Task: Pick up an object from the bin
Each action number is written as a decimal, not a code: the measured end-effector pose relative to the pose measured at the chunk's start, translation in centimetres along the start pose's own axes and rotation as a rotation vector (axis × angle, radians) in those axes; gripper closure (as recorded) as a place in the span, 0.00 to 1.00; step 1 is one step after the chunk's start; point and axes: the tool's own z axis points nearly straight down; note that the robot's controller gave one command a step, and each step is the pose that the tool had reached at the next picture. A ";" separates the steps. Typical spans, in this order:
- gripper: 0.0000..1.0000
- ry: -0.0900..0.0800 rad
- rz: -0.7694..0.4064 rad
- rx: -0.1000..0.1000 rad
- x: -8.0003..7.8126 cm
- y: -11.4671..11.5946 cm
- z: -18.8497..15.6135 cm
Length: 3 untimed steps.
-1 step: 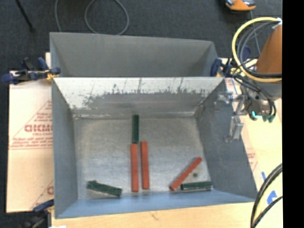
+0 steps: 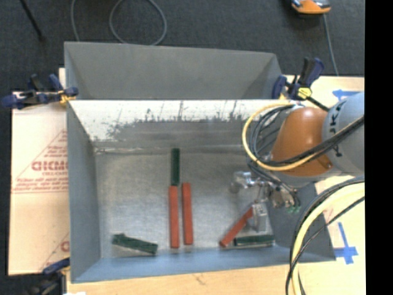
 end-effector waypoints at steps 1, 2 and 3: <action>0.00 -0.016 -0.039 0.005 5.5 0.5 -0.7; 1.00 -0.012 -0.044 0.004 5.4 0.5 -0.7; 1.00 -0.006 0.002 0.002 5.3 2.5 -0.5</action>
Offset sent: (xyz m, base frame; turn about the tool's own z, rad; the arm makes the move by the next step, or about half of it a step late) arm -0.0579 -0.0014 0.0037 -0.0418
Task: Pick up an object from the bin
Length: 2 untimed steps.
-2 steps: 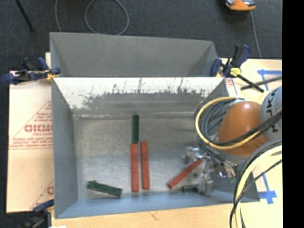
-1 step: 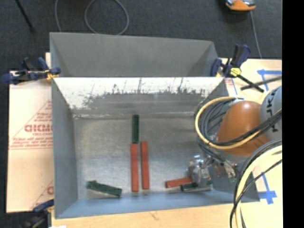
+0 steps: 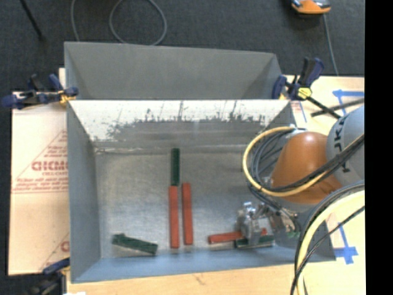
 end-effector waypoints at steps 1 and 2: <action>1.00 -0.003 0.064 -0.003 -3.8 5.0 0.1; 0.00 -0.011 0.064 0.000 -4.0 4.7 0.0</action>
Offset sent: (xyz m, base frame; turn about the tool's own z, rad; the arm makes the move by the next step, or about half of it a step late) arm 0.0280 0.0529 -0.0024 0.0685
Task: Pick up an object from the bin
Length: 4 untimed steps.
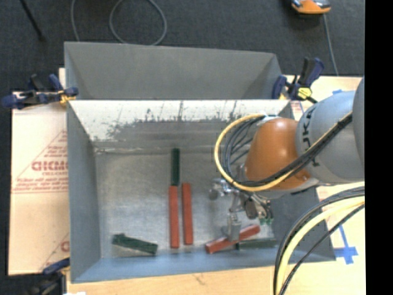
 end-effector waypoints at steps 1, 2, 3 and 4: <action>0.00 0.008 -0.282 -0.001 2.0 -0.1 -12.1; 0.00 0.009 -0.476 -0.003 2.6 -0.7 -16.8; 0.00 0.019 -0.463 -0.010 2.2 4.8 -7.4; 0.00 0.014 -0.655 -0.006 2.6 -1.3 -0.2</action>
Offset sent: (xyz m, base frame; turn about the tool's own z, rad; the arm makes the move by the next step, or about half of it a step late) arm -0.0236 -0.0012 0.1178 -0.2824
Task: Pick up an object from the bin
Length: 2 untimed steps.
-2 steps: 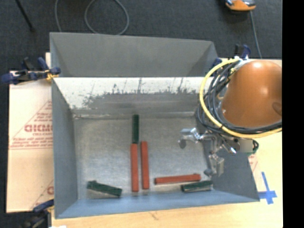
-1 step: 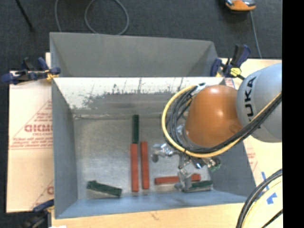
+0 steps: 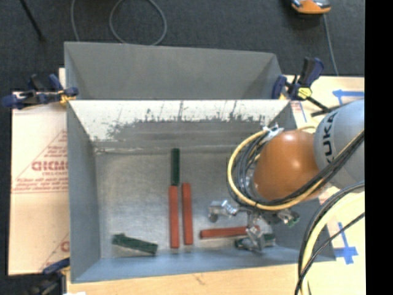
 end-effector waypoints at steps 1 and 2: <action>0.00 -0.005 0.047 0.002 1.9 -1.7 0.3; 0.00 -0.006 -0.013 0.001 -4.4 -0.3 0.3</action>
Offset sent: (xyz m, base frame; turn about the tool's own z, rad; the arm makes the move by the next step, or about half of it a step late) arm -0.0044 -0.0248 -0.0038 0.0419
